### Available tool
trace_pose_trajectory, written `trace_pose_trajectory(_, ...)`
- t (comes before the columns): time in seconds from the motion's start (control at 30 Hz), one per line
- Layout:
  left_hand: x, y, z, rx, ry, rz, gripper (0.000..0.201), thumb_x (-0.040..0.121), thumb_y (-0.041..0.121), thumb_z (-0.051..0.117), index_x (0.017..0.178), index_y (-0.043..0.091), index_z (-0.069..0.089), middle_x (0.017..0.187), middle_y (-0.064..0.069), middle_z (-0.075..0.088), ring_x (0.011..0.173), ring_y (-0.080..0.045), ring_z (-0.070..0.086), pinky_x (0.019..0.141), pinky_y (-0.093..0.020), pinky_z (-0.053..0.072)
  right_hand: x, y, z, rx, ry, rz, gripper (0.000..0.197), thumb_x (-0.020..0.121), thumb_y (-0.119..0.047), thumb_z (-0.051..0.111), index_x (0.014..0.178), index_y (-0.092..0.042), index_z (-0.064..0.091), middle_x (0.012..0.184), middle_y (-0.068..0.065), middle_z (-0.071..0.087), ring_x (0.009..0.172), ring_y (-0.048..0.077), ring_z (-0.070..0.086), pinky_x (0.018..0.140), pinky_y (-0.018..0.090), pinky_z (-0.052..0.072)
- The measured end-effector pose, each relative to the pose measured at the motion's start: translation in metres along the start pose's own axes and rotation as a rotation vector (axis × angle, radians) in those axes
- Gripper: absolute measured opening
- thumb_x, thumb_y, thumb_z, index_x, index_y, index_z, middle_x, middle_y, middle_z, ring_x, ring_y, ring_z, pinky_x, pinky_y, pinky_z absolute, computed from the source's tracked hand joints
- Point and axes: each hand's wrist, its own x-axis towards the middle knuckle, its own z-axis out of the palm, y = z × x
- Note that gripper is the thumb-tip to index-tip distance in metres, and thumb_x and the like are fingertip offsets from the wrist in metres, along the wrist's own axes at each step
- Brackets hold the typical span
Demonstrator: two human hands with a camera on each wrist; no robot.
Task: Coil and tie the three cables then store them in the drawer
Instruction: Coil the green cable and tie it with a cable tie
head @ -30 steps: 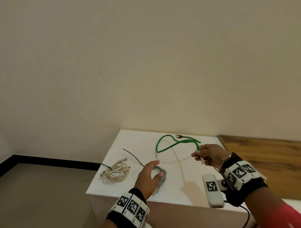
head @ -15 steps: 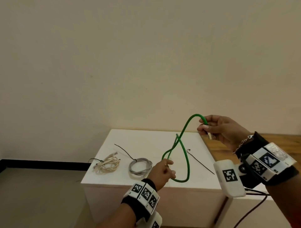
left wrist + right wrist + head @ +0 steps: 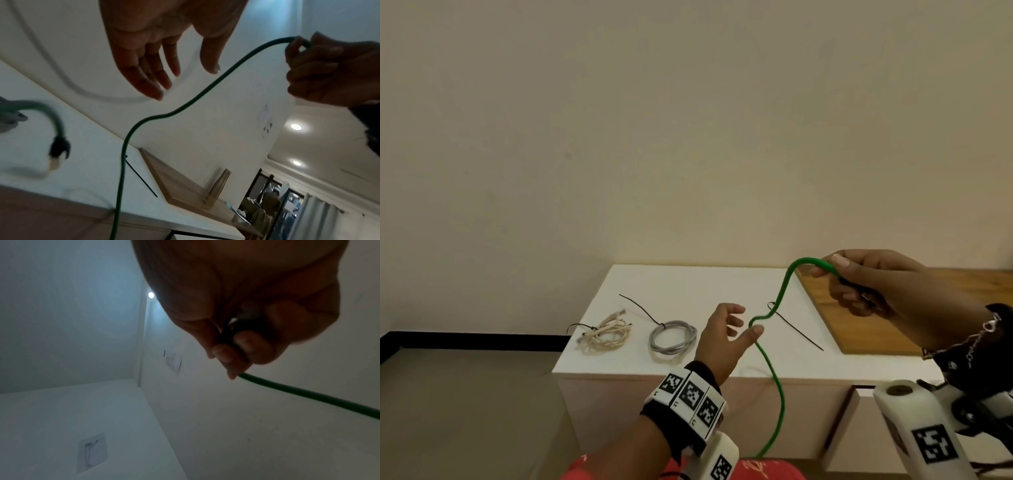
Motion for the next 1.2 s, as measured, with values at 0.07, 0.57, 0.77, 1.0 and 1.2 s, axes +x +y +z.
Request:
trace_pose_trajectory(0.07, -0.003, 0.001, 0.002, 0.175, -0.022, 0.053, 0.048, 0.083, 0.029, 0.063, 0.125, 0.031, 0.040, 0.112, 0.009, 0.042, 0.108, -0.011, 0.040, 0.091, -0.032, 0.040, -0.004, 0.005, 0.001, 0.109, -0.004, -0.001, 0.039, 0.075, -0.031, 0.047, 0.093, 0.000, 0.063, 0.052, 0.001, 0.044, 0.051, 0.012, 0.037, 0.046, 0.019, 0.033)
trace_pose_trajectory(0.57, -0.012, 0.009, 0.003, 0.056, -0.146, 0.234, 0.028, 0.094, 0.023, 0.038, 0.070, 0.027, 0.052, 0.039, 0.011, 0.041, 0.041, -0.002, 0.036, 0.047, -0.013, 0.030, -0.006, 0.033, 0.025, 0.651, -0.188, 0.062, 0.044, 0.055, -0.033, 0.083, 0.084, -0.011, 0.059, 0.054, -0.003, 0.047, 0.046, 0.010, 0.047, 0.049, 0.021, 0.047)
trace_pose_trajectory(0.77, -0.029, -0.025, -0.013, 0.216, -0.239, 0.165, 0.022, 0.094, 0.021, 0.038, 0.084, 0.031, 0.055, 0.046, 0.012, 0.035, 0.045, -0.004, 0.031, 0.050, -0.021, 0.030, 0.002, 0.032, -0.003, 0.816, 0.041, -0.141, 0.036, 0.044, -0.022, 0.085, 0.072, -0.014, 0.064, 0.070, -0.003, 0.062, 0.059, 0.007, 0.061, 0.059, 0.021, 0.055)
trace_pose_trajectory(1.0, -0.037, -0.003, -0.016, 1.002, -0.249, 0.271, 0.032, 0.099, 0.020, 0.030, 0.129, 0.016, 0.040, 0.111, -0.011, 0.062, 0.095, -0.030, 0.058, 0.078, -0.035, 0.043, 0.009, 0.055, 0.026, 0.731, 0.021, -0.142, 0.018, 0.070, -0.016, 0.067, 0.087, -0.010, 0.065, 0.070, -0.002, 0.059, 0.048, 0.004, 0.047, 0.054, 0.019, 0.049)
trace_pose_trajectory(1.2, -0.055, 0.019, -0.006, 1.303, -0.360, 0.496, 0.046, 0.059, 0.011, 0.074, 0.092, 0.013, 0.042, 0.052, 0.005, 0.042, 0.038, -0.018, 0.045, 0.036, -0.019, 0.007, 0.012, 0.072, 0.040, 0.685, 0.147, -0.082, 0.028, 0.095, -0.003, 0.029, 0.099, -0.009, 0.056, 0.060, -0.005, 0.052, 0.049, 0.005, 0.044, 0.054, 0.019, 0.044)
